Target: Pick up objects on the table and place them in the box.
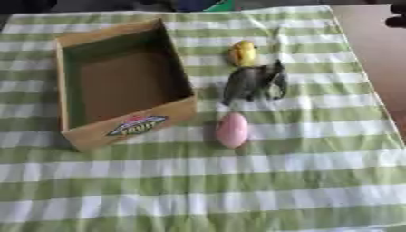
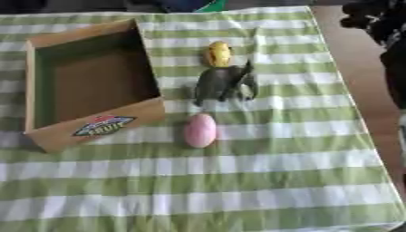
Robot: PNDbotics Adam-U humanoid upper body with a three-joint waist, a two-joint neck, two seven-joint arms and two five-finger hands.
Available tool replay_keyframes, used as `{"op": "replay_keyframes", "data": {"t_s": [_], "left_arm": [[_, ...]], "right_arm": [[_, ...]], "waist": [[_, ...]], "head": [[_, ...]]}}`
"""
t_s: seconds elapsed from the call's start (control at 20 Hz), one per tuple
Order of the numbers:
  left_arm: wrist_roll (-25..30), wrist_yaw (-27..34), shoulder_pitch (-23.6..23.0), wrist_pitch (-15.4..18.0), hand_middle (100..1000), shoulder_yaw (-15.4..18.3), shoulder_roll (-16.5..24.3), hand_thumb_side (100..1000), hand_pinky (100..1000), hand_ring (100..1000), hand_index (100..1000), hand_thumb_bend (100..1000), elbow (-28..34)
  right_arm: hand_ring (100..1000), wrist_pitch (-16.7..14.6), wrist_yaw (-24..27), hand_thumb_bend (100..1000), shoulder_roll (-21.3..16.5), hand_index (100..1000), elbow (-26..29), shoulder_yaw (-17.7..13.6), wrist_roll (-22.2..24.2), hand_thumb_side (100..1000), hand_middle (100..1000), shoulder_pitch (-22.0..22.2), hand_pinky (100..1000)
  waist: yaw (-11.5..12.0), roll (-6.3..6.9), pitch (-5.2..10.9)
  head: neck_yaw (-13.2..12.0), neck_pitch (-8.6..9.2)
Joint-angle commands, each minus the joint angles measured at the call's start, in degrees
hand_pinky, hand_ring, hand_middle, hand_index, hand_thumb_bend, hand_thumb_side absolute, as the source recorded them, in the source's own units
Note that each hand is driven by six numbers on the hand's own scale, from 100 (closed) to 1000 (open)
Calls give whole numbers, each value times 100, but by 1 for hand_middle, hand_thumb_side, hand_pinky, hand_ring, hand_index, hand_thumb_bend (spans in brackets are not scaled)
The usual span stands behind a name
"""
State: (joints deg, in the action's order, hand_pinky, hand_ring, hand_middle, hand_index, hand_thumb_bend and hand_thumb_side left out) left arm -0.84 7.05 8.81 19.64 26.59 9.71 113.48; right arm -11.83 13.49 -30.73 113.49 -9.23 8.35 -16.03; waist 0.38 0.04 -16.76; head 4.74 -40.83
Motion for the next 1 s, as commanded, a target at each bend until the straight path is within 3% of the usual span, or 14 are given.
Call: {"op": "replay_keyframes", "data": {"t_s": [0.05,0.25,0.5,1.0], "left_arm": [[31,0,11,-3,664,-28,198,893,493,677,790,100,111],[53,8,-14,-13,663,-57,234,891,492,677,790,100,111],[111,25,-41,-35,663,-111,249,894,492,677,789,100,111],[201,63,-92,-30,662,-177,311,890,491,677,788,100,111]], "right_arm": [[783,-64,-427,100,-702,886,-6,174,51,996,595,-231,744],[801,-334,-1107,148,-1410,896,-368,496,150,1000,648,-668,747],[821,-938,-1878,208,-2103,904,-976,1032,470,978,726,-1424,746],[838,-1752,-2551,207,-2687,911,-2255,2128,1009,916,788,-2662,746]], "waist": [[-6,-15,132],[18,-43,178],[70,-59,226],[120,-76,280]], "head": [[50,-56],[78,-98],[162,-134],[202,-119]]}}
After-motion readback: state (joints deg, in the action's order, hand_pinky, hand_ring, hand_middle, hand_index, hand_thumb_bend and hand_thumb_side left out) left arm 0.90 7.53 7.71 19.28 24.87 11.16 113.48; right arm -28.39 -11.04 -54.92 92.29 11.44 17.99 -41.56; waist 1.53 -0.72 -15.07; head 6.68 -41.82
